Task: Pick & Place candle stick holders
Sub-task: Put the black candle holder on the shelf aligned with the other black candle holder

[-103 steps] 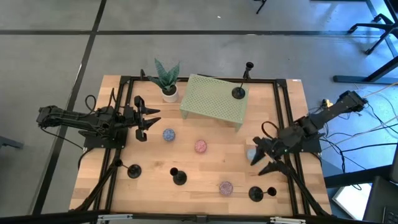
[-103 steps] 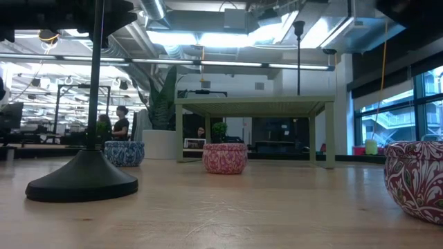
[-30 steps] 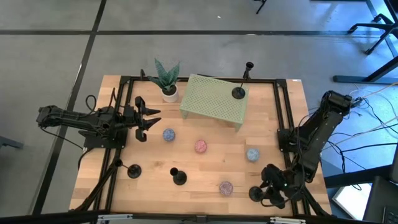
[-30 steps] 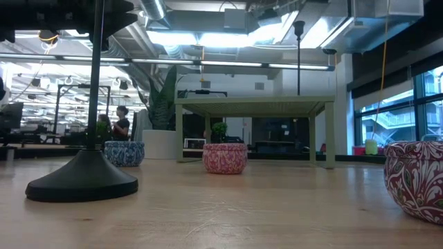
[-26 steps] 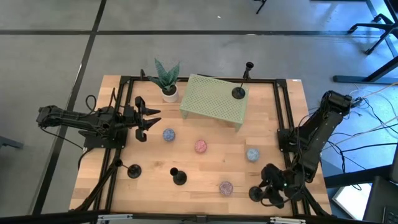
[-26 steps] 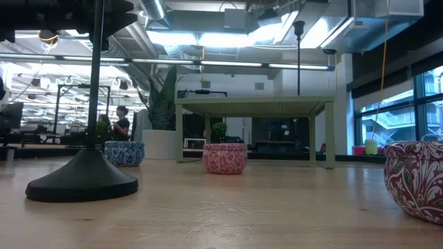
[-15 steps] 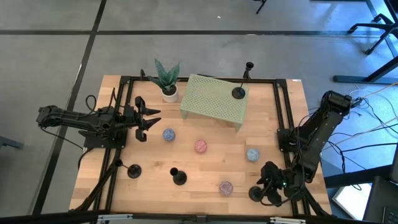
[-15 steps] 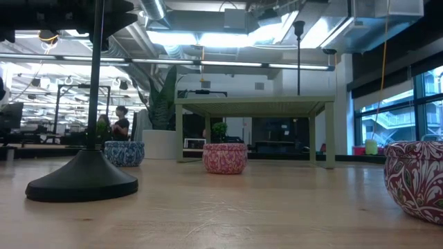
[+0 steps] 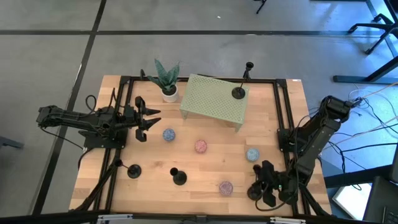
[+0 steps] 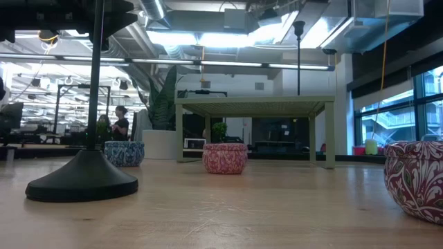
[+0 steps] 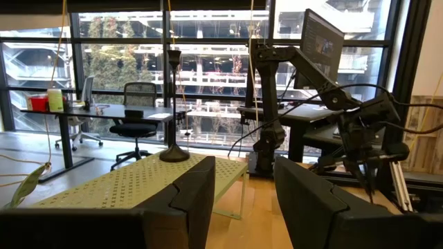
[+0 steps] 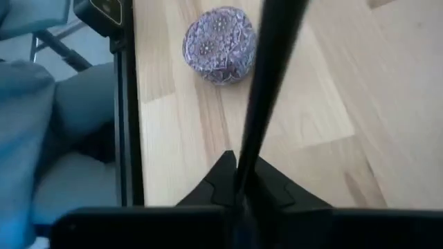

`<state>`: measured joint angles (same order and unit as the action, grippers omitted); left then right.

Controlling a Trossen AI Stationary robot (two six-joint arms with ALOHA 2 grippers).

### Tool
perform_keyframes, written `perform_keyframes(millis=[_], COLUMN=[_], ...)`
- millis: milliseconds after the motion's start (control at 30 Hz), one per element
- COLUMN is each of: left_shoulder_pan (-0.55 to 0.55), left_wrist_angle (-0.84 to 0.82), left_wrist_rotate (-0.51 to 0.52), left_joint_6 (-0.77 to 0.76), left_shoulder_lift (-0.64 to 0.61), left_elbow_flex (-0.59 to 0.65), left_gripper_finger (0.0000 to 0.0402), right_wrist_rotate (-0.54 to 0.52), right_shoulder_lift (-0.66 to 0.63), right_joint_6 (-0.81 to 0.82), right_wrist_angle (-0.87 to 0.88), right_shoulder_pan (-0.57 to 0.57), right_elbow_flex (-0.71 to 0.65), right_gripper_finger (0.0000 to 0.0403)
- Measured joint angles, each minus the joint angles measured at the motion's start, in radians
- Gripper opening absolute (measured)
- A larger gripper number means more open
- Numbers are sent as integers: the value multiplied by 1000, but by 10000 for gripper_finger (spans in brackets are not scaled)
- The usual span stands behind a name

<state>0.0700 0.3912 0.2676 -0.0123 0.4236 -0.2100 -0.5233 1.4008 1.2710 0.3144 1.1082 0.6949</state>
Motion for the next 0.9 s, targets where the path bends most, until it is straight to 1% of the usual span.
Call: perform_keyframes(millis=[67,200,300,367,467,500,600,700,767,833,900], left_shoulder_pan=[0,0,0,0,0,0,0,0,0,0,0], left_wrist_angle=[0,0,0,0,0,0,1,1,1,1,1], left_wrist_rotate=[0,0,0,2,2,2,7,23,29,29,29], left_joint_6=[12,37,37,37,37,37,38,37,37,40,43], left_shoulder_lift=[0,0,0,0,0,0,0,0,0,0,0], left_elbow_flex=[0,0,0,0,0,0,0,0,0,0,0], left_gripper_finger=[145,145,145,145,145,145,145,145,145,145,145], right_wrist_rotate=[-51,-208,-367,-468,-588,-611,-623,-594,-583,-581,-549], right_shoulder_lift=[-2,-22,-23,-23,-30,-38,-72,-128,-164,-193,-217], right_joint_6=[3,3,-1,-34,-49,-53,-132,-251,-357,-450,-551], right_wrist_angle=[3,-10,-18,-19,-16,-16,-18,-17,-17,-21,-19], right_shoulder_pan=[2,-16,-33,-58,-115,-139,-223,-313,-372,-441,-511], right_elbow_flex=[-2,-2,-2,-2,-2,-2,-2,18,43,77,112], right_gripper_finger=[21,33,22,15,15,15,32,43,40,27,15])
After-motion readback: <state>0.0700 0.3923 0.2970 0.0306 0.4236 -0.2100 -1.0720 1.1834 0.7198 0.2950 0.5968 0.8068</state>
